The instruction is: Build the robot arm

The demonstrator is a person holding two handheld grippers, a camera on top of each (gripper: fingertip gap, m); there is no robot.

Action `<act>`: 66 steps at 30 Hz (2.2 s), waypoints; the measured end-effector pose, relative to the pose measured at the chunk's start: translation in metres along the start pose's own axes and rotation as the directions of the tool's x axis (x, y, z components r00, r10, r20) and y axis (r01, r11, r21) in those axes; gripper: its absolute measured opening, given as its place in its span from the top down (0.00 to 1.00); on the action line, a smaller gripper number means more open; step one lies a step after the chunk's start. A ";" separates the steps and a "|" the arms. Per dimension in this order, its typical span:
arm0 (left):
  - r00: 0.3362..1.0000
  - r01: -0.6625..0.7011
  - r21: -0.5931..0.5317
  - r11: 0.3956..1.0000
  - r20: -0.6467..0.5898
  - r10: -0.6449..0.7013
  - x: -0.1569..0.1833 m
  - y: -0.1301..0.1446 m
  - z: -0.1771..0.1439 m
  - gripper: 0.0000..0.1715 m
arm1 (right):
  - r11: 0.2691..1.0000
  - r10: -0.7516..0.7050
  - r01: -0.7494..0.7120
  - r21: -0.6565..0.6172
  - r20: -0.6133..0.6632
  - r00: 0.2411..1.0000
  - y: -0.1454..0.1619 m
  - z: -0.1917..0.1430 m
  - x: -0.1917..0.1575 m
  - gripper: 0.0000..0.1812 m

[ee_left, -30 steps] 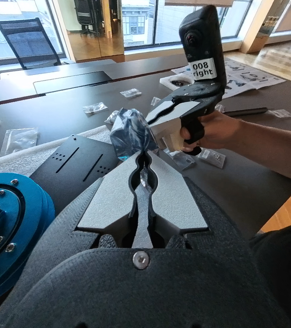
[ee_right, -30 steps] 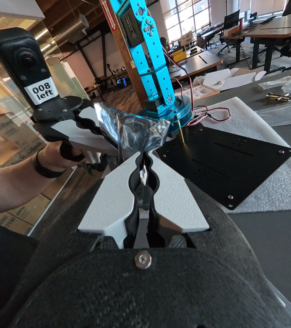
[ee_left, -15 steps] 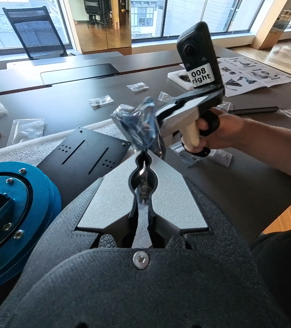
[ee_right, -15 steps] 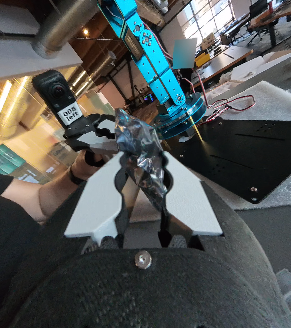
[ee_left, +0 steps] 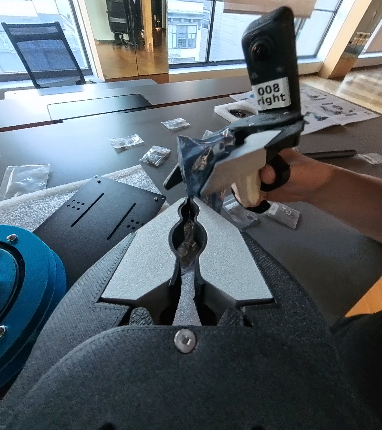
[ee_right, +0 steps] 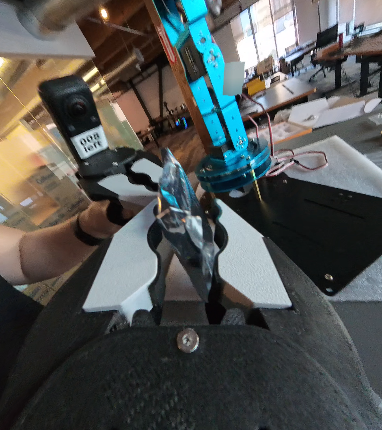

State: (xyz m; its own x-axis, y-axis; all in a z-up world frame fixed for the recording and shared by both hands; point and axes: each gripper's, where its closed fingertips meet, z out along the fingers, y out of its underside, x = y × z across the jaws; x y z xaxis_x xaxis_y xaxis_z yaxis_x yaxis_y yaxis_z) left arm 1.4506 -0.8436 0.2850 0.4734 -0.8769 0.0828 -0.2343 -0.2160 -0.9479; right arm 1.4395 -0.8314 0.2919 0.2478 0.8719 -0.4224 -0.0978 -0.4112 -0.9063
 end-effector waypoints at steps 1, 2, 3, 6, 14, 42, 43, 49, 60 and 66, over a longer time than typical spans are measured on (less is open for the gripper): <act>1.000 0.014 0.006 1.000 -0.006 -0.014 -0.001 0.001 0.000 1.00 | 1.000 -0.006 0.006 -0.006 0.018 1.000 0.003 0.000 0.001 0.76; 0.999 0.032 0.018 0.999 -0.021 -0.031 -0.001 0.000 0.000 1.00 | 1.000 -0.002 0.001 0.020 0.048 0.999 0.001 -0.001 -0.001 0.83; 0.998 0.052 0.027 0.998 -0.032 -0.051 -0.002 -0.002 0.000 1.00 | 0.999 0.010 -0.012 0.039 0.062 0.998 0.000 -0.003 -0.001 0.87; 0.997 0.078 0.036 0.996 -0.031 -0.077 -0.007 -0.002 0.001 1.00 | 0.997 0.011 -0.014 0.071 0.040 0.999 -0.004 -0.004 0.004 0.91; 0.992 0.092 0.104 0.990 0.074 -0.100 -0.025 -0.003 -0.010 0.85 | 0.998 -0.060 0.059 0.011 0.030 0.998 -0.010 0.000 0.004 1.00; 0.890 0.456 0.583 0.673 -0.300 -0.343 0.011 -0.051 -0.051 0.97 | 0.688 0.564 -0.646 0.331 0.315 0.763 -0.114 -0.036 0.021 1.00; 0.890 0.456 0.592 0.665 -0.298 -0.344 0.008 -0.051 -0.053 0.97 | 0.704 0.555 -0.630 0.328 0.299 0.776 -0.114 -0.036 0.021 1.00; 0.889 0.457 0.516 0.724 -0.249 -0.384 -0.003 -0.039 -0.039 0.93 | 0.739 0.532 -0.589 0.326 0.253 0.808 -0.108 -0.032 0.027 1.00; 0.850 0.528 0.519 0.672 -0.319 -0.420 -0.002 -0.040 -0.038 0.97 | 0.713 0.513 -0.608 0.350 0.331 0.792 -0.101 -0.030 0.025 1.00; 0.865 0.497 0.544 0.676 -0.250 -0.435 -0.006 -0.042 -0.041 0.96 | 0.657 0.528 -0.661 0.364 0.404 0.747 -0.101 -0.027 0.021 1.00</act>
State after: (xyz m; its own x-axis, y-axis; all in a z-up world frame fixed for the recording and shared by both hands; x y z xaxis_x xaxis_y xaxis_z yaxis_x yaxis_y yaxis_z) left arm 1.4226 -0.8470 0.3371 0.2991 -0.7719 0.5609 0.5388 -0.3485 -0.7670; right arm 1.4804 -0.7786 0.3750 -0.2558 0.5419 -0.8006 -0.5789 -0.7491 -0.3221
